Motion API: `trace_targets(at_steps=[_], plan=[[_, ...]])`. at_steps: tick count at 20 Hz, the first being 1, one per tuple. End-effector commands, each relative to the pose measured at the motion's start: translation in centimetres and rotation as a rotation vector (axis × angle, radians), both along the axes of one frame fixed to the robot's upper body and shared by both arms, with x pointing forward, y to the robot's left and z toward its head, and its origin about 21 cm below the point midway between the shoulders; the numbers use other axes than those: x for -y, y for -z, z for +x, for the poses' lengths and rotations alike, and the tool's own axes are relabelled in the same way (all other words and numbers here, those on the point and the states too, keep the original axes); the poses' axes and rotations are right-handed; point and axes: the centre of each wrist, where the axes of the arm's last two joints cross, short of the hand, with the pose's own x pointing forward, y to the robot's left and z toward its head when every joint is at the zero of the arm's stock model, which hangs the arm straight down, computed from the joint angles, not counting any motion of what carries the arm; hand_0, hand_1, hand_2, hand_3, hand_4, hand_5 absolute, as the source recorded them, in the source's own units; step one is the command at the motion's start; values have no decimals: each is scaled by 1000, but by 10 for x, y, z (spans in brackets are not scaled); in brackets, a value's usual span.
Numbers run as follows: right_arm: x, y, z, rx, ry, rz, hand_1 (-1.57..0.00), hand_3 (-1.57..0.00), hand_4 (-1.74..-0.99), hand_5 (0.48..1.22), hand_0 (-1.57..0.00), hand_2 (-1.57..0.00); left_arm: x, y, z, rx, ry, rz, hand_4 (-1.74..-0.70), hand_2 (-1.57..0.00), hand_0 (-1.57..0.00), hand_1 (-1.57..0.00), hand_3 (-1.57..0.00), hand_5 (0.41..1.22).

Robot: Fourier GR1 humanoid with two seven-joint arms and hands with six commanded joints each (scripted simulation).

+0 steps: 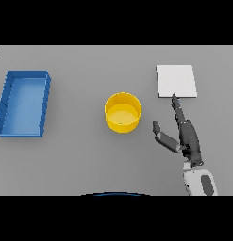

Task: Pick up the red beaker and tilt it to pour out 1 green nut into yellow bowl. Pick up the yellow bowl and place it on the metallic measuring scale.

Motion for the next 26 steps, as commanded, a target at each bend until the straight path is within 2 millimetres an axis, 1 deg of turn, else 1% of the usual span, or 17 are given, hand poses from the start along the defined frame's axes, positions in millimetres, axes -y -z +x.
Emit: trace_targets(at_steps=[1,2,5,7,8,11,12,13,14,15,16,17,19,20,22,23,26], plan=[[1,1,2,1,0,-1,1,1,-1207,708,1,1,0,10,-9,-5,-17,-22,-1741,-1571,-1571,-1571,-1376,1221],[3,1,5,-11,5,-8,1,1,-1205,704,1,1,1,21,-18,-18,-35,-40,-1741,-1571,-1571,-1571,-1376,1221],[2,-1,4,11,2,1,1,1,-1201,693,1,1,11,34,-35,-25,-60,-78,-1741,-1571,-1571,-1571,-1393,1221],[1,2,2,2,8,-3,1,1,-1186,687,1,1,16,48,-50,-50,-66,-96,-1741,-1571,-1571,-1571,-1383,1221],[0,5,2,-6,1,-1,1,1,-1177,686,1,1,18,50,-56,-63,-73,-101,-1741,-1571,-1571,-1571,-1385,1150],[1,-1,6,-11,5,7,1,1,-1168,679,1,1,21,54,-65,-136,-45,-141,-1735,-1571,-1571,-1571,-1366,955],[-2,-1,4,-1,-4,12,1,1,-1165,678,1,1,22,55,-70,-163,-17,-140,-1661,-1571,-1571,-1571,-1407,888],[-2,0,5,-10,5,2,1,1,-1165,675,1,1,24,55,-75,-161,31,-144,-1493,-1571,-1571,-1571,-1368,827],[-5,0,4,-13,3,-2,1,1,-1163,671,1,1,24,53,-80,-166,94,-114,-1311,-1489,-1571,-1545,-1238,774],[-1,-4,5,-1,7,-6,1,1,-1159,669,1,1,20,51,-83,-172,147,-100,-1155,-1311,-1495,-1380,-1098,740],[-2,-1,5,-1,7,-11,1,1,-1161,669,1,1,18,49,-87,-175,208,-118,-1031,-1049,-1253,-1104,-884,714],[-3,1,4,-6,1,-7,1,1,-1162,671,1,1,14,48,-88,-206,234,-127,-933,-839,-1003,-883,-707,697],[1,-2,5,7,7,-5,1,1,-1151,677,1,1,11,42,-89,-239,260,-136,-823,-536,-641,-565,-452,667],[1,1,4,4,3,-8,1,1,-1147,680,1,1,12,45,-89,-267,278,-87,-785,-429,-513,-452,-361,656],[3,1,0,8,-4,-2,1,1,-1148,688,1,1,13,50,-87,-274,282,-57,-750,-274,-328,-289,-231,647],[5,-2,0,14,-6,-6,1,1,-1156,690,1,1,15,55,-86,-274,277,-50,-741,-219,-262,-231,-185,648],[3,-3,1,-5,0,-16,1,1,-1173,688,1,1,15,60,-81,-247,260,-28,-715,-112,-134,-118,-94,647]])
